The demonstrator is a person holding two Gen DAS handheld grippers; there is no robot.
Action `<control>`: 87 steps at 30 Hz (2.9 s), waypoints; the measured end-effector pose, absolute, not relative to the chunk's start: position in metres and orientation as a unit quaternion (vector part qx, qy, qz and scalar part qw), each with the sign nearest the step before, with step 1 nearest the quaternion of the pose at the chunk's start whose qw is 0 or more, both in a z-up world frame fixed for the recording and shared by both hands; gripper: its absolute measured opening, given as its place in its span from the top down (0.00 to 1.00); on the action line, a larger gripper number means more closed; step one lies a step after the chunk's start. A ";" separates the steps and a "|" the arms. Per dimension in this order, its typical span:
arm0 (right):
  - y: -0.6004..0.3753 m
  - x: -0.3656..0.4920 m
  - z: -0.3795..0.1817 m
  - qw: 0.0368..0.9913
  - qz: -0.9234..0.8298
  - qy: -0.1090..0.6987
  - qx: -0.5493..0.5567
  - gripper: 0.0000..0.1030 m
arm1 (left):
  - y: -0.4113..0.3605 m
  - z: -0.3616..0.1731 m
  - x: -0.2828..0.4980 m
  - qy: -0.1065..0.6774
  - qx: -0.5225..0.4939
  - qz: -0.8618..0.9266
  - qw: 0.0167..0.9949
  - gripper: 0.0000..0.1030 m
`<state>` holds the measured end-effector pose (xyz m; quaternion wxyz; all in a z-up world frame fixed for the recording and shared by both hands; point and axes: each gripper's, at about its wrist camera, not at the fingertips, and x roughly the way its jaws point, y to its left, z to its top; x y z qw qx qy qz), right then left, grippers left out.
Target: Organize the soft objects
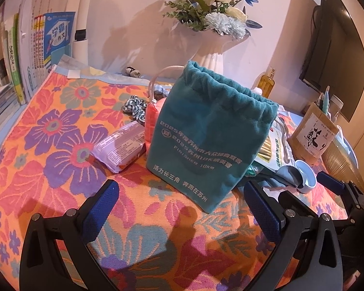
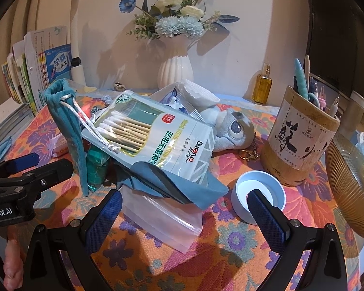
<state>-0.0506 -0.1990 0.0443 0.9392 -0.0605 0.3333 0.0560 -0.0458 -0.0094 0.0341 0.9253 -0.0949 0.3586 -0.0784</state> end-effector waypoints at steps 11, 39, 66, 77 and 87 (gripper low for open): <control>-0.235 -0.054 0.052 0.934 0.074 0.349 0.024 0.00 | -0.013 0.055 -0.057 0.341 -0.109 -0.106 0.928 0.01; -0.305 0.007 0.022 0.887 0.054 0.453 0.071 0.35 | 0.006 0.052 -0.012 0.328 -0.165 -0.103 0.925 0.80; -0.306 -0.104 0.114 0.921 0.124 0.342 0.142 0.41 | 0.011 0.145 -0.135 0.219 -0.192 -0.266 0.919 0.84; -0.387 -0.120 0.168 0.942 0.020 0.290 0.166 0.41 | -0.080 0.212 -0.116 0.185 -0.126 -0.349 0.910 0.84; -0.509 -0.129 0.170 0.915 -0.140 0.271 0.263 0.40 | -0.258 0.225 -0.059 0.238 -0.067 -0.431 0.868 0.84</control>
